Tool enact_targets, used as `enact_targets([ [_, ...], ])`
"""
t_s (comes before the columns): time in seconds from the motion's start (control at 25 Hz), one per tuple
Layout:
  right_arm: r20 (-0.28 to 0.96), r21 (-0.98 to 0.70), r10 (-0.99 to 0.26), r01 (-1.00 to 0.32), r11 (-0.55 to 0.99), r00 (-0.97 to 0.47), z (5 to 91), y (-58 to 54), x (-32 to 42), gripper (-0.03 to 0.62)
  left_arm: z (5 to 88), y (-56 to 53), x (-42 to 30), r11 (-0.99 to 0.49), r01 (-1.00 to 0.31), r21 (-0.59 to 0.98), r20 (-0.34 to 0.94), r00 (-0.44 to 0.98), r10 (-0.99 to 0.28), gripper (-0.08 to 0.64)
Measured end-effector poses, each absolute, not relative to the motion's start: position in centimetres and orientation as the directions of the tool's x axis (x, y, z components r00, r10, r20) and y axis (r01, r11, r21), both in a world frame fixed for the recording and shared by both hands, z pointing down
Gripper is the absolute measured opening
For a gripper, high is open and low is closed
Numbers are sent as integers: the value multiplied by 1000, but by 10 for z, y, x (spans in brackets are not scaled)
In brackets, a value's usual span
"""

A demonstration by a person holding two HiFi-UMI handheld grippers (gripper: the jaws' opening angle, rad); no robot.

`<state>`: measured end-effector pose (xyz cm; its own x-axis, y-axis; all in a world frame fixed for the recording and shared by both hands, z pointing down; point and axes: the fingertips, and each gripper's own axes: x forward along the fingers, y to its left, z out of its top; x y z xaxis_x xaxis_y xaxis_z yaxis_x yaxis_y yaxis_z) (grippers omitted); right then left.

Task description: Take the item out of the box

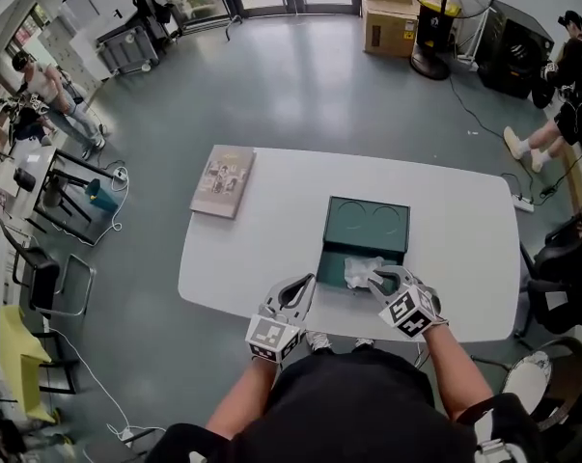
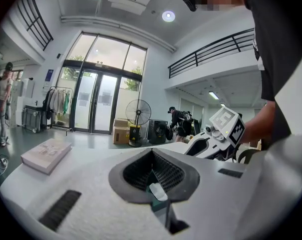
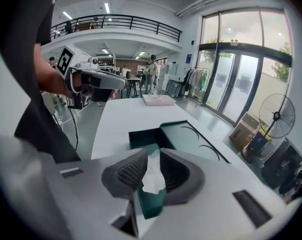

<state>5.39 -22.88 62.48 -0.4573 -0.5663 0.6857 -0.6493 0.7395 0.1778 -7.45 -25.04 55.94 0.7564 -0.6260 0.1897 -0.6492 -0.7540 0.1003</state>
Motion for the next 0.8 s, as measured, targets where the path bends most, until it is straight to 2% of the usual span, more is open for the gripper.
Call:
enact_targets([
  [0.56,868,181,-336,-398,899,-365,712,-245,55,140,575,-249,-79,-699,-712,75,254,691,-677,12],
  [0.8,908,197,-289,-299,934,-302,735,-252,48,155,577,-250,-93,-668,-740,77,263,661,-703,12],
])
